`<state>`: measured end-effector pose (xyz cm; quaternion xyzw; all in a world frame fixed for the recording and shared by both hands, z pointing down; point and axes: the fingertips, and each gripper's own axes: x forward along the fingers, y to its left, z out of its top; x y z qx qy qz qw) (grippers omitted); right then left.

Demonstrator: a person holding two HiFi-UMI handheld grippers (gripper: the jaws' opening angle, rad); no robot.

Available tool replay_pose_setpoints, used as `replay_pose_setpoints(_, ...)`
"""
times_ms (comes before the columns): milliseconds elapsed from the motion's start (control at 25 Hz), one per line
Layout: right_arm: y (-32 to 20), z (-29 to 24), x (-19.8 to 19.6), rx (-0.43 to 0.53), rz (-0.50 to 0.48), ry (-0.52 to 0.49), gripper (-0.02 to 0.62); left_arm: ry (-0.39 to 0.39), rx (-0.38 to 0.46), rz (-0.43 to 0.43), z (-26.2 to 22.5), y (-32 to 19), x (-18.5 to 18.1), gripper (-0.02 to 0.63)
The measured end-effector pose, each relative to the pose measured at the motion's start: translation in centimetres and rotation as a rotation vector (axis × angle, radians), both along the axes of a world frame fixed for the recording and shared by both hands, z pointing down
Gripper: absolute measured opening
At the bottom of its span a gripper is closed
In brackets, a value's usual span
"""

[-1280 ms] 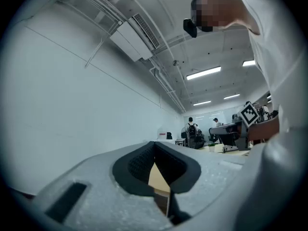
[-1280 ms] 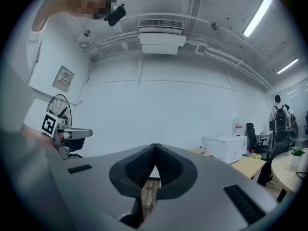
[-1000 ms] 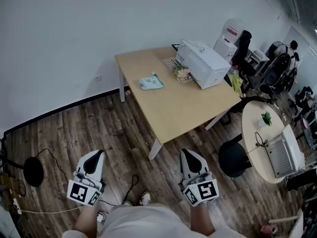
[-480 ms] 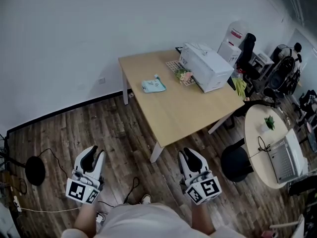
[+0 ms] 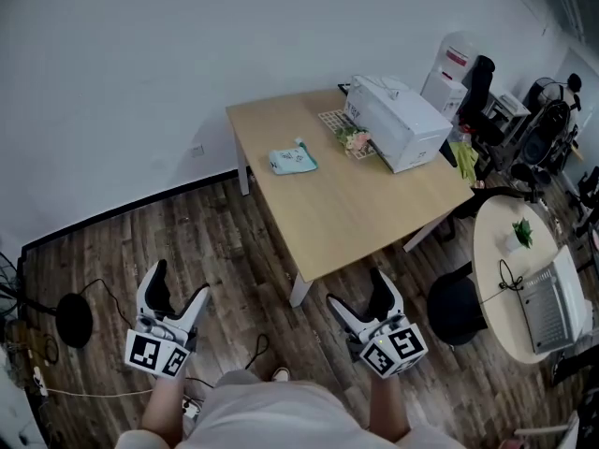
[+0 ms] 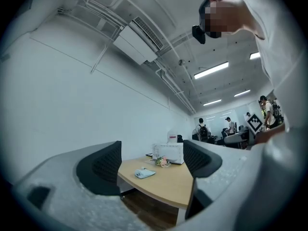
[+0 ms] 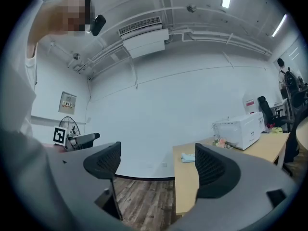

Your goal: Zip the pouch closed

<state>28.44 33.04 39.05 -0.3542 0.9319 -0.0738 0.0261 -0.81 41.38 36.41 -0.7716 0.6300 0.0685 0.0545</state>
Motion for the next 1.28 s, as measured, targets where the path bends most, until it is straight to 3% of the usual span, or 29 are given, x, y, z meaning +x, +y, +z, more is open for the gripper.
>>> replay_pose_setpoints(320, -2.7, 2.7, -2.1, -0.06, -0.045, 0.013, 0.46, -0.008, -0.078, -0.047, 2.0, -1.5, -1.6, 0.411)
replay_pose_setpoints(520, -6.1, 3.0, -4.8, -0.051, -0.067, 0.049, 0.459, -0.001, -0.077, -0.014, 2.6, -6.4, -2.9, 0.411)
replay_pose_setpoints(720, -12.1, 4.9, -8.4, -0.084, -0.03, 0.086, 0.459, 0.036, -0.12, 0.087, 6.1, -15.1, -4.4, 0.411)
replay_pose_setpoints(1000, -25.6, 6.4, -17.5, -0.147, 0.036, 0.178, 0.459, 0.056, -0.121, 0.243, 7.6, -31.4, -11.4, 0.41)
replay_pose_setpoints(1120, -31.1, 5.9, -21.6, -0.184, 0.066, 0.198, 0.459, 0.1, -0.152, 0.32, 8.6, -37.7, -14.5, 0.41)
replay_pose_setpoints(1280, -36.2, 4.8, -25.9, -0.207, 0.105, 0.235, 0.459, 0.129, -0.152, 0.452, 8.6, -44.9, -16.3, 0.409)
